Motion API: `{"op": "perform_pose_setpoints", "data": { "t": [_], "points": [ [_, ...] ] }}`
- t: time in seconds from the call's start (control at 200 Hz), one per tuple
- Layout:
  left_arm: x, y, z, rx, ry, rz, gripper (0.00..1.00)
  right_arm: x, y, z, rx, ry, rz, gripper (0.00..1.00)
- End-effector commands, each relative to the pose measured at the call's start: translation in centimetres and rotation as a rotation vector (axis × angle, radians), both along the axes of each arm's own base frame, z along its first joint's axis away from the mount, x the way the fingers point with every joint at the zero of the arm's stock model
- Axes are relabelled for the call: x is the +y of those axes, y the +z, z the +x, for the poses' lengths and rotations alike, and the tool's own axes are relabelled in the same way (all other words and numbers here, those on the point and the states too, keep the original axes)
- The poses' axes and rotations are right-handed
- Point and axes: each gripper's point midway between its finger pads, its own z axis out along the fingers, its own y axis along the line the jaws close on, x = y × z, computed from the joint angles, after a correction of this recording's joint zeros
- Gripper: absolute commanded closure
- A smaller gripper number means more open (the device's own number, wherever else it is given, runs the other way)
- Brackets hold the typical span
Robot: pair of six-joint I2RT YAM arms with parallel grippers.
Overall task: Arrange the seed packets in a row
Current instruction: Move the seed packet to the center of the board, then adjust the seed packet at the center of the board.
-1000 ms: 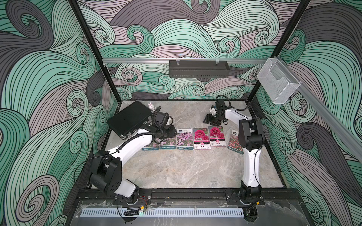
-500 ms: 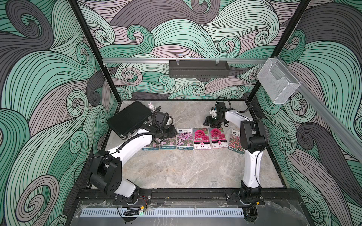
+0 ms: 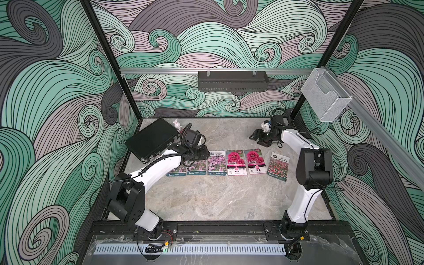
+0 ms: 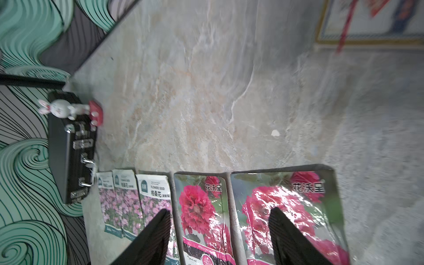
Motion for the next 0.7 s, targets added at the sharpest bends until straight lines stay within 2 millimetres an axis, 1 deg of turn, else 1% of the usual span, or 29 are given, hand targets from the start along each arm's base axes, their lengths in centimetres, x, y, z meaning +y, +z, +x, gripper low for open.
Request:
{"op": "perform_pose_setpoints", "data": {
  "t": [0.0, 0.1, 0.15, 0.2, 0.27, 0.3, 0.37, 0.46, 0.56, 0.615, 0.695],
  "points": [
    [-4.1, 2.1, 2.3, -0.087, -0.073, -0.019, 0.61, -3.7, 1.1, -4.3, 0.011, -0.145, -0.044, 0.28],
    [-9.0, 2.0, 3.0, -0.078, -0.183, -0.080, 0.61, -7.1, 0.6, -7.8, 0.042, -0.286, -0.061, 0.27],
    [-11.8, 1.9, 2.8, -0.073, -0.256, -0.108, 0.61, -8.7, 0.1, -9.6, 0.056, -0.346, -0.079, 0.28],
    [-14.0, 1.4, 2.8, -0.066, -0.302, -0.118, 0.61, -10.0, -0.1, -11.3, 0.066, -0.395, -0.092, 0.27],
    [-17.4, 0.9, 2.1, -0.052, -0.386, -0.162, 0.61, -11.3, -0.7, -13.4, 0.084, -0.453, -0.095, 0.28],
    [-18.5, 0.5, 1.8, -0.042, -0.411, -0.173, 0.61, -11.7, -0.9, -14.1, 0.089, -0.470, -0.096, 0.28],
    [-21.0, 0.4, 0.9, -0.037, -0.478, -0.204, 0.61, -12.4, -1.5, -15.8, 0.114, -0.505, -0.104, 0.27],
    [-23.1, 0.8, -0.1, -0.044, -0.541, -0.227, 0.61, -13.3, -2.4, -17.4, 0.146, -0.551, -0.093, 0.27],
    [-23.8, 1.3, -0.7, -0.059, -0.574, -0.228, 0.61, -13.7, -3.9, -18.5, 0.193, -0.567, -0.067, 0.27],
    [-23.8, 1.5, -1.0, -0.063, -0.579, -0.227, 0.61, -13.6, -4.7, -18.6, 0.217, -0.553, -0.056, 0.27],
    [-23.7, 1.5, -1.5, -0.067, -0.582, -0.215, 0.61, -13.5, -5.6, -18.1, 0.254, -0.533, -0.045, 0.27]
  ]
}}
